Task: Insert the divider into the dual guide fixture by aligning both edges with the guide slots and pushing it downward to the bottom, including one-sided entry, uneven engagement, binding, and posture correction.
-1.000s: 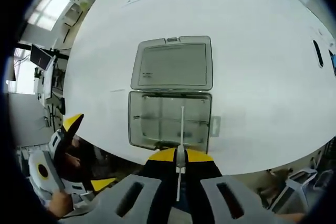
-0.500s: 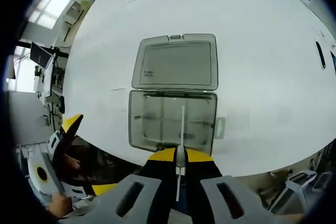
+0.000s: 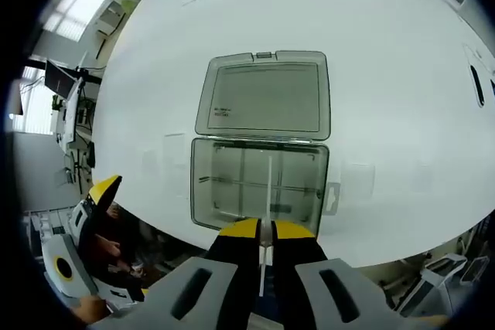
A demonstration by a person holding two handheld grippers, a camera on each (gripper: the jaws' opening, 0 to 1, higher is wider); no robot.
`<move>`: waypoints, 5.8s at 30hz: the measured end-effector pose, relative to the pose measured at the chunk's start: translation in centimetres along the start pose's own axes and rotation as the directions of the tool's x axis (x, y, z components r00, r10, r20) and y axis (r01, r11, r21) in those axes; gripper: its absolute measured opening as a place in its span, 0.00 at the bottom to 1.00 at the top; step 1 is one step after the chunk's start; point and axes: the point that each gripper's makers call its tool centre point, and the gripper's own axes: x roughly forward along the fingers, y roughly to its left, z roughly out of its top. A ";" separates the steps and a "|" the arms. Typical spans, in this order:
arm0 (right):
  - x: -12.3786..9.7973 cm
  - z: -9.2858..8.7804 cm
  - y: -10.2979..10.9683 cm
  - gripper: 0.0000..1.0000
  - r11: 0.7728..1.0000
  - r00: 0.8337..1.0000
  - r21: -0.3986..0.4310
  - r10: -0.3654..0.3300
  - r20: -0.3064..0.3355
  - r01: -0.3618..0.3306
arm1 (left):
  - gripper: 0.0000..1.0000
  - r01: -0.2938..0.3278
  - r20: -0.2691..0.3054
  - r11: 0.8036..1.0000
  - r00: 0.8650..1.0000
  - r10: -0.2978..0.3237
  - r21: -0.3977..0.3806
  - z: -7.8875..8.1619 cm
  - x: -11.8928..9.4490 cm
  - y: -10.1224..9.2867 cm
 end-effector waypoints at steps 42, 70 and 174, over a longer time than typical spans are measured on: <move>3.0 1.1 -1.1 0.00 1.000 1.000 0.021 0.000 -0.026 0.001 | 0.89 0.031 -0.027 0.999 0.999 -0.031 -0.013 -0.9 0.9 -0.5; 4.3 1.0 -1.5 0.00 0.999 0.998 0.032 -0.021 -0.065 0.023 | 0.87 0.025 -0.031 0.999 0.999 -0.026 -0.037 -1.4 1.2 0.6; 4.7 0.9 -1.4 0.00 0.999 0.996 0.038 -0.020 -0.091 0.024 | 0.86 0.003 -0.033 0.999 0.999 -0.004 -0.044 -0.9 1.2 1.0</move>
